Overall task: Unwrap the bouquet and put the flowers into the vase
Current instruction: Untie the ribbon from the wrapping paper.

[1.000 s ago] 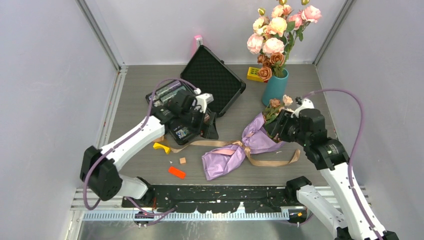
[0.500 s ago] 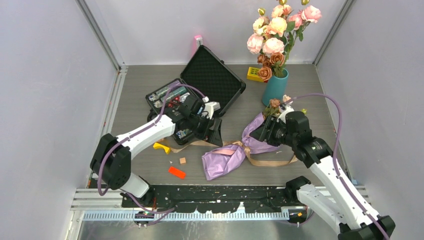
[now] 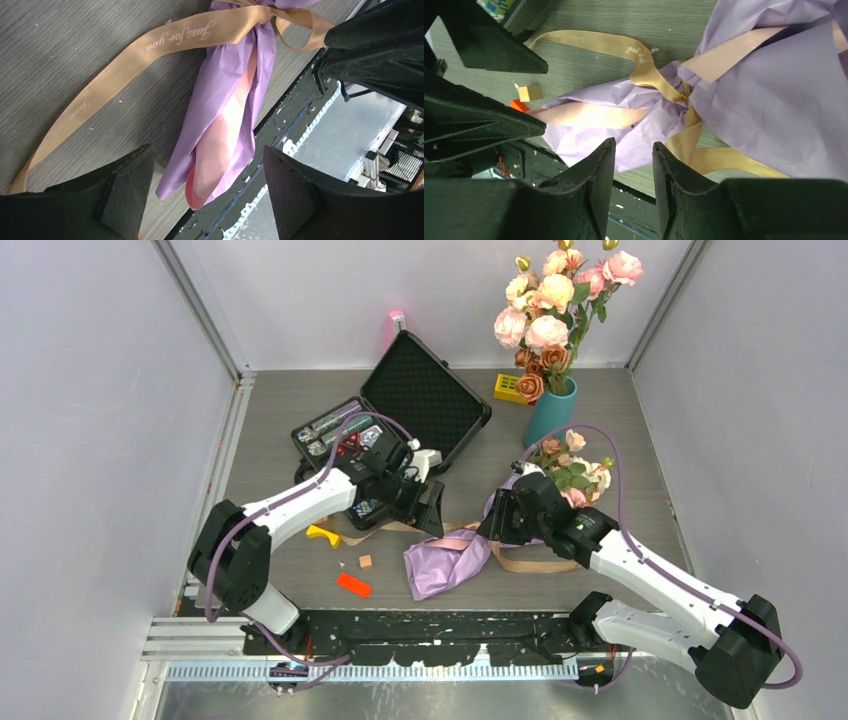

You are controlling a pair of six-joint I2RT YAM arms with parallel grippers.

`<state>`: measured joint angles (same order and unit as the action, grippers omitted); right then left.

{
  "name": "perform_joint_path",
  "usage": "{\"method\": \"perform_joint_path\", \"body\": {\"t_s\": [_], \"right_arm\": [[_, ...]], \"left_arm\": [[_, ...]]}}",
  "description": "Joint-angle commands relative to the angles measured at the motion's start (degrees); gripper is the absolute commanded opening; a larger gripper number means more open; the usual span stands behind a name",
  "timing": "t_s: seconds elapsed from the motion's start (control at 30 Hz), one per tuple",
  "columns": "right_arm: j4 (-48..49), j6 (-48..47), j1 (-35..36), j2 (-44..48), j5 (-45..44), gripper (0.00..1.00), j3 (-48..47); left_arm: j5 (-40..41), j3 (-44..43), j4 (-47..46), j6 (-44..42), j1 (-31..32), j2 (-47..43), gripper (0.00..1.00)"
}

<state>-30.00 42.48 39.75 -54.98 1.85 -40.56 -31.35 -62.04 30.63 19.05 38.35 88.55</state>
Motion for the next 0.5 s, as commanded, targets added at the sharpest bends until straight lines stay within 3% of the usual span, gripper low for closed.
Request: {"method": "perform_joint_path", "body": {"t_s": [0.0, 0.27, 0.47], "right_arm": [[2.0, 2.3, 1.4, -0.8, -7.0, 0.39, 0.5], [-2.6, 1.3, 2.2, 0.1, -14.2, 0.42, -0.5], [-2.8, 1.7, 2.3, -0.5, -15.4, 0.39, 0.4]], "left_arm": [[0.2, -1.8, 1.9, -1.4, 1.3, 1.5, 0.8], [3.6, -2.6, 4.2, -2.6, 3.3, 3.3, 0.81], [5.5, -3.3, 5.7, -3.2, 4.7, 5.1, 0.62]]}}
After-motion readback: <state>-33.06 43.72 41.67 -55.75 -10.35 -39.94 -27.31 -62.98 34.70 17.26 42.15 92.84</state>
